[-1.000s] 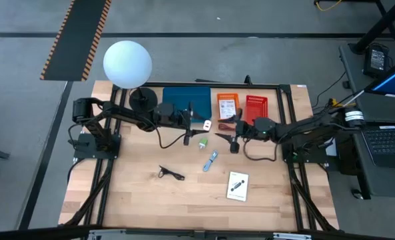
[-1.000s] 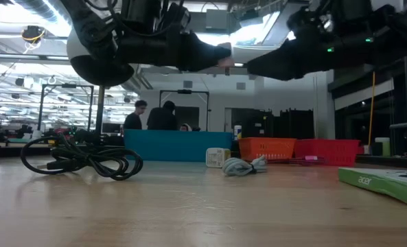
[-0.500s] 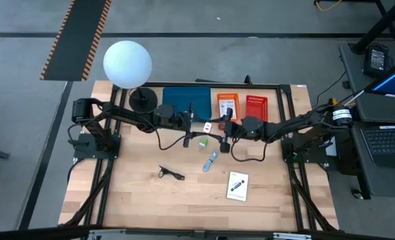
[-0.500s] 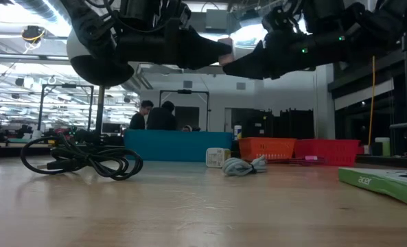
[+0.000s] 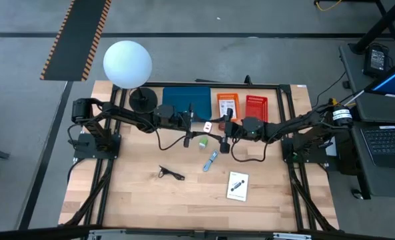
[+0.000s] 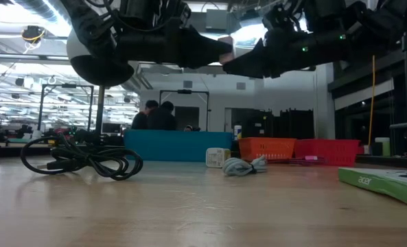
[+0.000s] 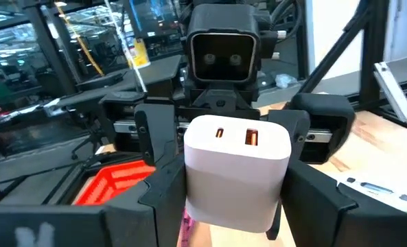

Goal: Pick and place items into bin
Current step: Put the light pink charger adapter into the red bin

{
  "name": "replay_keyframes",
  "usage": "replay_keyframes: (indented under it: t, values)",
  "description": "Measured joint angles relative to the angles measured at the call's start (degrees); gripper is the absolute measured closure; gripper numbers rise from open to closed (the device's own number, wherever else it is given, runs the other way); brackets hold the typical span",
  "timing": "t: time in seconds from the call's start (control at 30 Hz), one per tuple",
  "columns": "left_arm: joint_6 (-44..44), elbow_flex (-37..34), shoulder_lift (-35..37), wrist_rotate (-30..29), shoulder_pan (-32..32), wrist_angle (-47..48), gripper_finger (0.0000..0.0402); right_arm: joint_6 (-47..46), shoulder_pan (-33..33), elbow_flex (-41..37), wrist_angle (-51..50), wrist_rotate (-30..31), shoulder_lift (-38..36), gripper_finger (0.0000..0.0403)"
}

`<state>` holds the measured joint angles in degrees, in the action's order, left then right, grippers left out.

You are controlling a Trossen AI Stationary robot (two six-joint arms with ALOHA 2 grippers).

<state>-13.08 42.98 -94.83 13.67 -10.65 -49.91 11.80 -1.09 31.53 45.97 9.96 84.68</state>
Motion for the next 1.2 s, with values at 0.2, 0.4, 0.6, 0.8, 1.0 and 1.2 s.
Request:
replay_keyframes:
  t: [0.2, 0.4, 0.6, 0.8, 1.0, 1.2]
  values:
    - [-1.1, -0.1, -0.1, -1.7, -0.4, 1.0, 0.0211, -1.0, 0.1, 0.5, 0.7, -0.4, -0.2, 0.0150]
    - [-0.7, -0.1, -0.1, -1.9, -0.4, 1.0, 0.0211, -1.0, 0.1, 1.3, -1.6, -0.1, -0.2, 0.0150]
    - [-0.1, -0.1, -0.1, -1.7, -0.3, 0.7, 0.0211, -0.6, 0.1, 1.3, -1.6, -0.4, -0.2, 0.0150]
    - [0.5, -0.1, 0.2, -1.2, 0.0, 0.6, 0.0211, 0.7, 0.1, 1.3, -1.8, -0.8, -0.2, 0.0150]
    - [0.5, -0.1, 0.2, -0.9, 0.4, 0.4, 0.0211, 0.7, 0.1, 1.3, -1.9, -0.5, -0.2, 0.0151]
    - [0.8, -0.1, 0.2, -1.1, 0.8, 0.4, 0.0211, 0.8, 0.2, 1.3, -2.0, 2.0, -0.2, 0.0185]
